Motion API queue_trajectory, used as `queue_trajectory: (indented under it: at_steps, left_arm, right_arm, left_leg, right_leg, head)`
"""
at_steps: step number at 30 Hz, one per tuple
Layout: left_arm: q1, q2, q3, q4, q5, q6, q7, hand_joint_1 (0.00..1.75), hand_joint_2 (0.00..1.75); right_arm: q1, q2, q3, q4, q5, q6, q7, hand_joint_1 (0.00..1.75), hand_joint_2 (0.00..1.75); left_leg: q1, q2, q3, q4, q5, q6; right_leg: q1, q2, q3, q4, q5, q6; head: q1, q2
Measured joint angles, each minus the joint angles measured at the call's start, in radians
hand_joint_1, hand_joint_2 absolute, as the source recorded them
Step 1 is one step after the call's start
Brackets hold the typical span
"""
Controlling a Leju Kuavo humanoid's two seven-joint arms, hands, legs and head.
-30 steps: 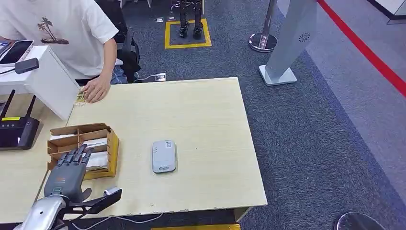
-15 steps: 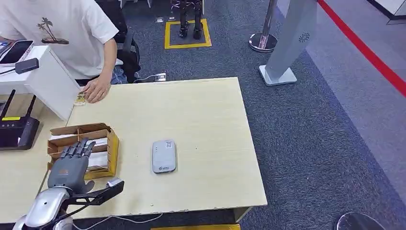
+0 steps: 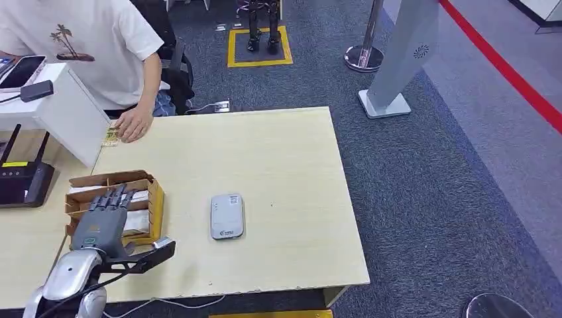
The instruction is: Pass the card to the sensor for recognition and then transmit it.
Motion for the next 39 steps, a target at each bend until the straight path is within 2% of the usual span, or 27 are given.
queue_trajectory:
  at_steps: [1,2,3,39]
  left_arm:
    - [0.000,-0.001,0.000,0.003,0.000,0.000,0.000,0.00,1.75]
    - [0.000,-0.002,0.000,0.005,0.000,0.000,-0.001,0.33,1.75]
    - [0.000,-0.003,0.000,0.006,0.000,0.000,-0.002,1.75,1.75]
    - [-0.001,-0.004,0.000,0.010,0.019,0.011,-0.013,1.75,1.75]
  right_arm:
    - [0.000,0.000,0.000,0.000,0.000,0.000,0.000,0.00,1.75]
    - [0.000,0.000,0.000,0.000,0.000,0.000,0.000,0.00,1.75]
    - [0.000,0.000,0.000,0.000,-0.002,0.000,0.000,0.00,1.75]
    - [0.000,0.000,0.000,0.000,-0.003,0.000,0.001,0.00,1.75]
  left_leg:
    - [0.000,0.000,0.000,0.000,0.000,0.000]
    - [0.000,0.000,0.000,0.000,0.000,0.000]
    - [0.000,0.000,0.000,0.000,0.000,0.000]
    - [0.000,0.000,0.000,0.000,0.000,0.000]
  right_leg:
    - [0.000,0.000,0.000,0.000,0.000,0.000]
    - [0.000,0.000,0.000,0.000,0.000,0.000]
    - [0.000,0.000,0.000,0.000,0.000,0.000]
    - [0.000,0.000,0.000,0.000,0.000,0.000]
  head:
    - [0.000,0.000]
    - [0.000,0.000]
    - [0.000,0.000]
    - [0.000,0.000]
